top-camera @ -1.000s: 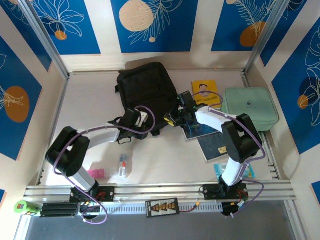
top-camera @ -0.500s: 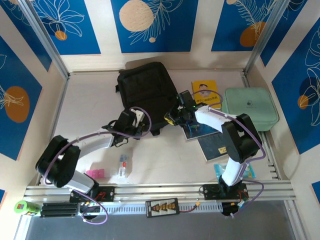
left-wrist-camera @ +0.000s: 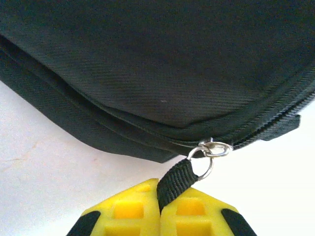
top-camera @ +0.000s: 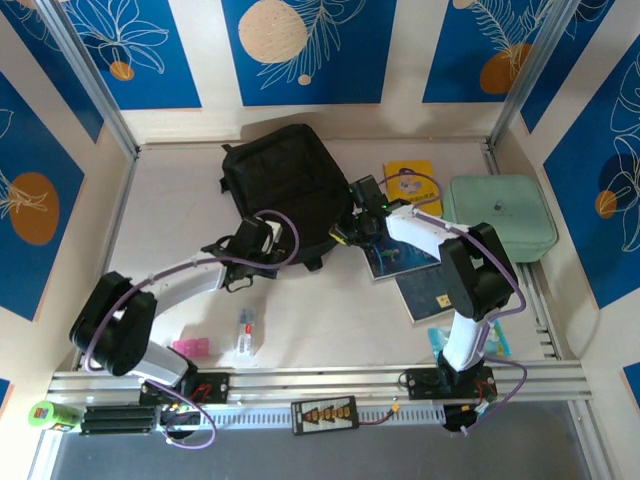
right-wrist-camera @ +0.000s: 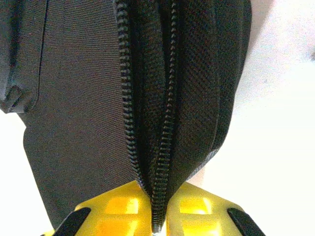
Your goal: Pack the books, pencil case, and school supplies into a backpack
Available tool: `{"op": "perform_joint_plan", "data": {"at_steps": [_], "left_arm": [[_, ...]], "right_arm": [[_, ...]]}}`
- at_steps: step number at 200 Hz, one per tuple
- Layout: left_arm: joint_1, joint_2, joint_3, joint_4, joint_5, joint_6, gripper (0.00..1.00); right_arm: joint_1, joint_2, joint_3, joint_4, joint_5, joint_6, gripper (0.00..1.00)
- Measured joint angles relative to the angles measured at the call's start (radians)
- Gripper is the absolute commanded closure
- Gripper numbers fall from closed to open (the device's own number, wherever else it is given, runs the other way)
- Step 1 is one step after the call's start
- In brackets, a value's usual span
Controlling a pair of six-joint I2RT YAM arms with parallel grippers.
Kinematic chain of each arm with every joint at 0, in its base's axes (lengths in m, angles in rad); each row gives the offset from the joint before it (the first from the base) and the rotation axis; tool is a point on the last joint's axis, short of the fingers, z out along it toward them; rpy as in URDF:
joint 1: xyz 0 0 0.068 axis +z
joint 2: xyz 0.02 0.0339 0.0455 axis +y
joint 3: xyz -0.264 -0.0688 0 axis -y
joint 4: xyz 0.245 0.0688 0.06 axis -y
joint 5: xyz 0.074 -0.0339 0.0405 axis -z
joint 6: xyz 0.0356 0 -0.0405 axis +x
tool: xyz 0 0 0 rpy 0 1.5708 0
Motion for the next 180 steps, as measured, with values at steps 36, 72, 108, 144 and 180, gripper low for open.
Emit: {"op": "perform_joint_plan", "data": {"at_steps": [36,72,108,144,180], "left_arm": [[0.029,0.044,0.083,-0.050,0.021,-0.004,1.00],[0.033,0.056,0.132,-0.094,0.054,0.008,1.00],[0.041,0.056,0.203,-0.198,0.126,0.032,1.00],[0.040,0.069,0.314,-0.331,0.215,0.066,1.00],[0.021,0.127,0.448,-0.449,0.257,0.109,1.00]], "right_arm": [[-0.029,0.015,0.027,-0.015,0.018,-0.054,0.90],[-0.045,0.016,0.042,-0.018,0.023,-0.087,0.89],[-0.063,0.012,0.044,-0.026,0.018,-0.113,0.59],[-0.101,-0.087,-0.001,-0.050,0.019,-0.058,0.30],[-0.056,-0.201,-0.066,-0.053,-0.024,0.034,0.23]]}}
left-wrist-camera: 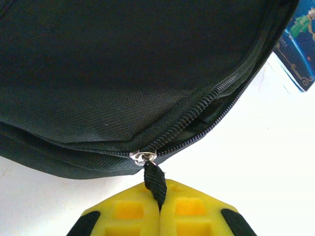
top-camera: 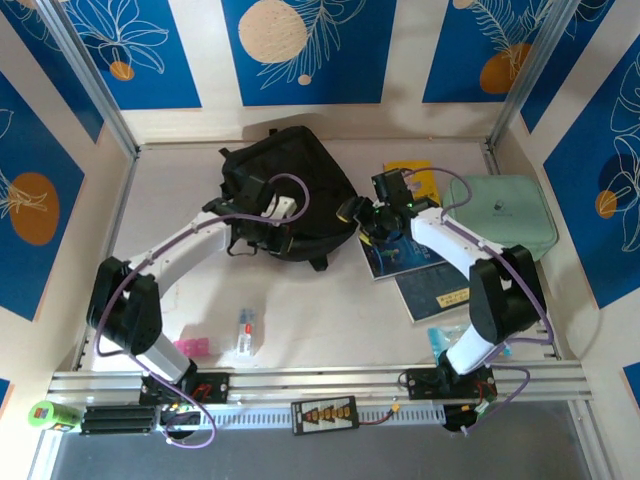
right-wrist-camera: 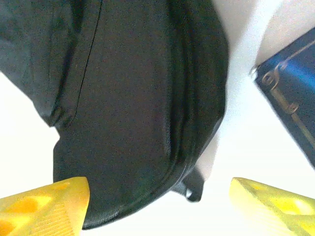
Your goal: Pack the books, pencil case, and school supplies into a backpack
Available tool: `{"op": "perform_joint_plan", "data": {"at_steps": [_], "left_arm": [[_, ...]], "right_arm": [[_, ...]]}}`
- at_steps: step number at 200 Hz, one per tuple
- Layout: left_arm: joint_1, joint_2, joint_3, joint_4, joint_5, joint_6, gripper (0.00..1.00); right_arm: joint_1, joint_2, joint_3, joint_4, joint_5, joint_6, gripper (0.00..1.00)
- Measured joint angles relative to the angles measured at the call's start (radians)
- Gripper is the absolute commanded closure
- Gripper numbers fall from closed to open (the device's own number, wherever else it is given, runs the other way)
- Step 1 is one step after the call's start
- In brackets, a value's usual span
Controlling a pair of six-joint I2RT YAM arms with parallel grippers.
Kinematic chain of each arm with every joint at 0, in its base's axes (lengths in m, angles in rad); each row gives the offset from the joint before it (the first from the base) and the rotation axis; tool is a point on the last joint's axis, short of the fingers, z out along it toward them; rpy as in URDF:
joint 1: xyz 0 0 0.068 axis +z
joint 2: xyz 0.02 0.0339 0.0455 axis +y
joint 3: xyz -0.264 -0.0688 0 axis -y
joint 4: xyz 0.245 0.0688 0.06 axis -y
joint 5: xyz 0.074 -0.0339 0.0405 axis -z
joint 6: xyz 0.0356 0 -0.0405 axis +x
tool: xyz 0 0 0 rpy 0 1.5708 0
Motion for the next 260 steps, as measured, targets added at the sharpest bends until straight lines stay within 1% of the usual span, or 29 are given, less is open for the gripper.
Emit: {"op": "perform_joint_plan", "data": {"at_steps": [19,52,76,90,96,99,105,106,110,120,129,144,172,189,238,260], "left_arm": [[-0.010,0.037,0.051,-0.047,0.003,0.012,1.00],[-0.026,0.085,0.087,-0.090,0.013,0.031,1.00],[-0.048,0.111,0.090,-0.097,0.019,0.034,1.00],[-0.062,0.122,0.090,-0.098,0.025,0.034,1.00],[-0.067,0.126,0.090,-0.098,0.026,0.034,1.00],[-0.069,0.127,0.090,-0.098,0.026,0.034,1.00],[-0.072,0.130,0.090,-0.098,0.026,0.034,1.00],[-0.072,0.130,0.090,-0.098,0.026,0.034,1.00],[-0.074,0.132,0.090,-0.098,0.026,0.034,1.00],[-0.075,0.132,0.089,-0.098,0.025,0.034,1.00],[-0.074,0.132,0.089,-0.098,0.021,0.033,1.00],[-0.074,0.130,0.078,-0.095,0.000,0.030,1.00],[-0.073,0.108,0.011,-0.095,-0.068,0.011,1.00],[-0.065,0.096,-0.024,-0.082,-0.097,-0.001,1.00],[-0.037,0.083,-0.044,-0.039,-0.123,-0.020,1.00],[-0.014,0.084,-0.044,-0.036,-0.122,-0.020,1.00]], "right_arm": [[0.032,-0.002,-0.003,0.002,-0.026,0.051,0.19],[0.071,0.018,-0.003,0.014,-0.051,0.124,0.11],[0.079,0.062,-0.003,0.036,-0.067,0.171,0.10],[0.079,0.093,-0.002,0.049,-0.067,0.192,0.11],[0.081,0.108,-0.001,0.051,-0.066,0.199,0.14],[0.082,0.115,-0.001,0.053,-0.066,0.201,0.17],[0.083,0.127,0.001,0.055,-0.066,0.205,0.26],[0.083,0.131,0.002,0.055,-0.066,0.206,0.26],[0.083,0.138,0.004,0.055,-0.063,0.215,0.34],[0.083,0.161,0.010,0.059,-0.059,0.210,0.51],[0.083,0.178,0.016,0.063,-0.051,0.211,0.63],[0.083,0.191,0.021,0.064,-0.029,0.206,0.73],[0.082,0.191,0.022,0.064,0.018,0.188,0.82],[0.084,0.191,0.022,0.065,0.024,0.182,0.83],[0.087,0.190,0.022,0.066,0.023,0.178,0.87],[0.091,0.180,0.018,0.068,0.024,0.176,0.91]]}}
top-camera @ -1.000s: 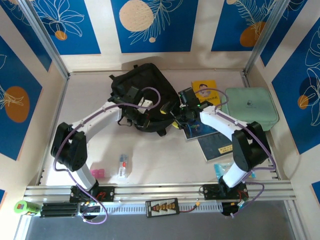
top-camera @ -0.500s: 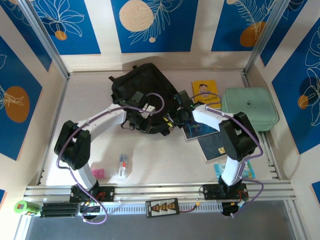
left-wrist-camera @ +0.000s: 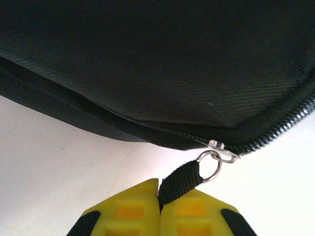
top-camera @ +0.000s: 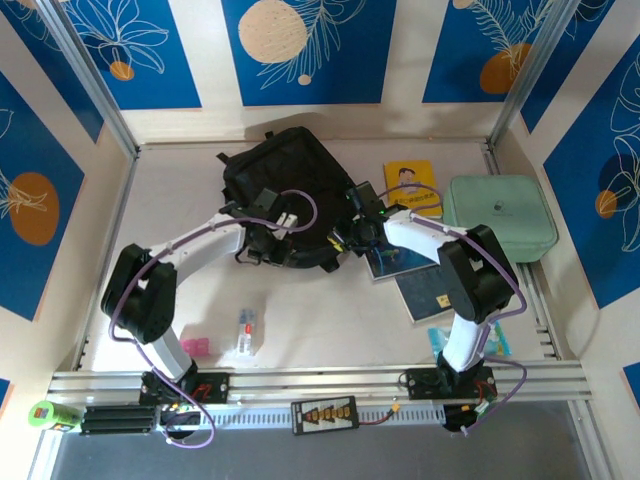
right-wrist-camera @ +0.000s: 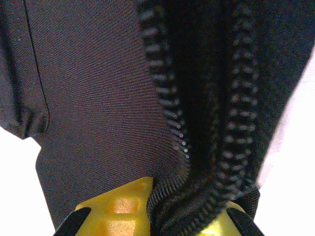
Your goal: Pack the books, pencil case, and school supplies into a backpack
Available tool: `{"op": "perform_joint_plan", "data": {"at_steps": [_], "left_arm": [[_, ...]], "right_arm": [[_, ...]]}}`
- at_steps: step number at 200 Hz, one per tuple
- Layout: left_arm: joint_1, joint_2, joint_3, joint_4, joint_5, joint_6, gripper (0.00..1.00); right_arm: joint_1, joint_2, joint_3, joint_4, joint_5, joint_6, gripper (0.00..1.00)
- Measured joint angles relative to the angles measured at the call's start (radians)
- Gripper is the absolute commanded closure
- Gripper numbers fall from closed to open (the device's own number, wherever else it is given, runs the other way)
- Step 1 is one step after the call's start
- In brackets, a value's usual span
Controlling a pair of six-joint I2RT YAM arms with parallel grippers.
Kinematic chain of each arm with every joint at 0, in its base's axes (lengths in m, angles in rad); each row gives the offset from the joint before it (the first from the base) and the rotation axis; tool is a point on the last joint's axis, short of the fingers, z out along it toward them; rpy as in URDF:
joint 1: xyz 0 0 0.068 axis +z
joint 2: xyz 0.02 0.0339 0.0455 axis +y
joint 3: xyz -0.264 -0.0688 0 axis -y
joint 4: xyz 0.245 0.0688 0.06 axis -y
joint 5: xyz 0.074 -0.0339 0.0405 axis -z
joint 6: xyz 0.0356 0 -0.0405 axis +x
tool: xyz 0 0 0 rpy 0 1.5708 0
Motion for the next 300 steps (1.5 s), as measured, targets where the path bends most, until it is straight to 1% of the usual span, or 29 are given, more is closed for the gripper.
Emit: {"op": "perform_joint_plan", "data": {"at_steps": [35,72,126,180,223,300], "left_arm": [[0.030,0.003,0.000,-0.008,-0.009,0.001,1.00],[0.035,0.003,0.000,-0.010,-0.013,0.002,1.00],[0.059,0.009,0.000,-0.007,-0.051,0.002,1.00],[0.117,0.089,0.032,0.005,-0.059,0.018,1.00],[0.161,0.137,0.084,0.007,-0.097,0.053,1.00],[0.206,0.234,0.152,0.013,-0.180,0.080,1.00]], "right_arm": [[-0.001,-0.039,-0.018,-0.009,0.024,-0.010,0.94],[-0.001,-0.048,-0.023,-0.011,0.040,-0.021,0.94],[-0.001,-0.072,-0.044,-0.019,0.054,-0.034,0.94],[-0.002,-0.110,-0.061,-0.026,0.056,-0.051,0.94],[-0.002,-0.111,-0.061,-0.026,0.056,-0.062,0.94],[-0.010,-0.111,-0.061,-0.008,0.040,-0.086,0.94]]}}
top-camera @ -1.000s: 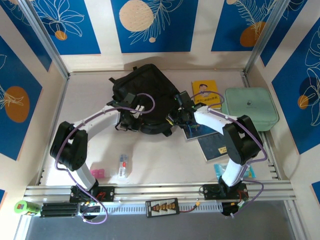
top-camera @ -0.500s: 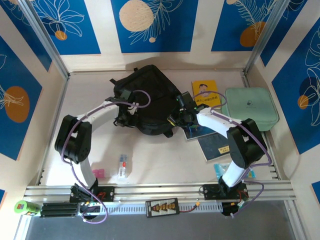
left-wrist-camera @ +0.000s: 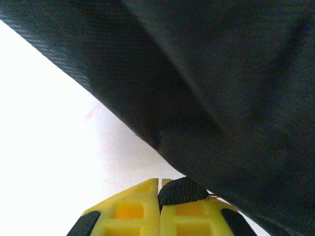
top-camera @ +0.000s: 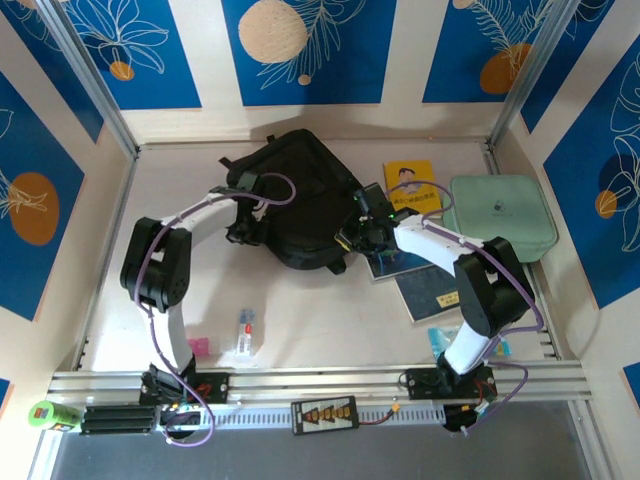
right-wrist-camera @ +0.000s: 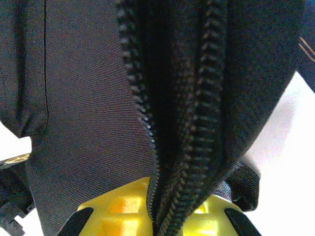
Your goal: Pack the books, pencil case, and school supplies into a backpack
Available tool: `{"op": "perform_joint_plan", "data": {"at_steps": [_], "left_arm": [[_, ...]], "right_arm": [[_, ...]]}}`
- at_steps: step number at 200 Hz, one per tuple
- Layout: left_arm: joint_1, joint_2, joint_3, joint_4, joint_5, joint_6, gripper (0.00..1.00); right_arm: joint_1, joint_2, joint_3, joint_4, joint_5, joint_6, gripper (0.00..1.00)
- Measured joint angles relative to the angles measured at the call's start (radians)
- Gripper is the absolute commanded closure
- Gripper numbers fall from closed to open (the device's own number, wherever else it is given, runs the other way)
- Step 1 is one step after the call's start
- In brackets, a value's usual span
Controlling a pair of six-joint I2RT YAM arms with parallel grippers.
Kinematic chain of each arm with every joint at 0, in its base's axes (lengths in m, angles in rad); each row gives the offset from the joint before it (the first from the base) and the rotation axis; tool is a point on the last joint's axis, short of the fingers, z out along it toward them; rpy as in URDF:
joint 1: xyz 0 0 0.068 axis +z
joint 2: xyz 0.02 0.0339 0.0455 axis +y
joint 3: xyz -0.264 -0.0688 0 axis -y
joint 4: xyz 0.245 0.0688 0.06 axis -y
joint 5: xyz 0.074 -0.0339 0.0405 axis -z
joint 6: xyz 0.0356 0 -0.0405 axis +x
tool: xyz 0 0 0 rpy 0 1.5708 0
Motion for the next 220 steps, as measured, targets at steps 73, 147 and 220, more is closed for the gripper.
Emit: {"op": "perform_joint_plan", "data": {"at_steps": [73,147,220], "left_arm": [[0.127,-0.053,-0.029,0.020,-0.032,-0.064,0.49],[0.208,-0.527,-0.187,-0.010,-0.080,-0.218,0.13],[0.212,-0.698,-0.285,0.014,0.053,-0.240,0.00]], "right_arm": [[0.034,0.095,0.072,0.047,-0.043,0.018,0.93],[0.151,0.403,0.472,0.042,-0.109,-0.004,0.56],[0.117,0.177,0.345,-0.113,-0.039,-0.196,0.20]]}}
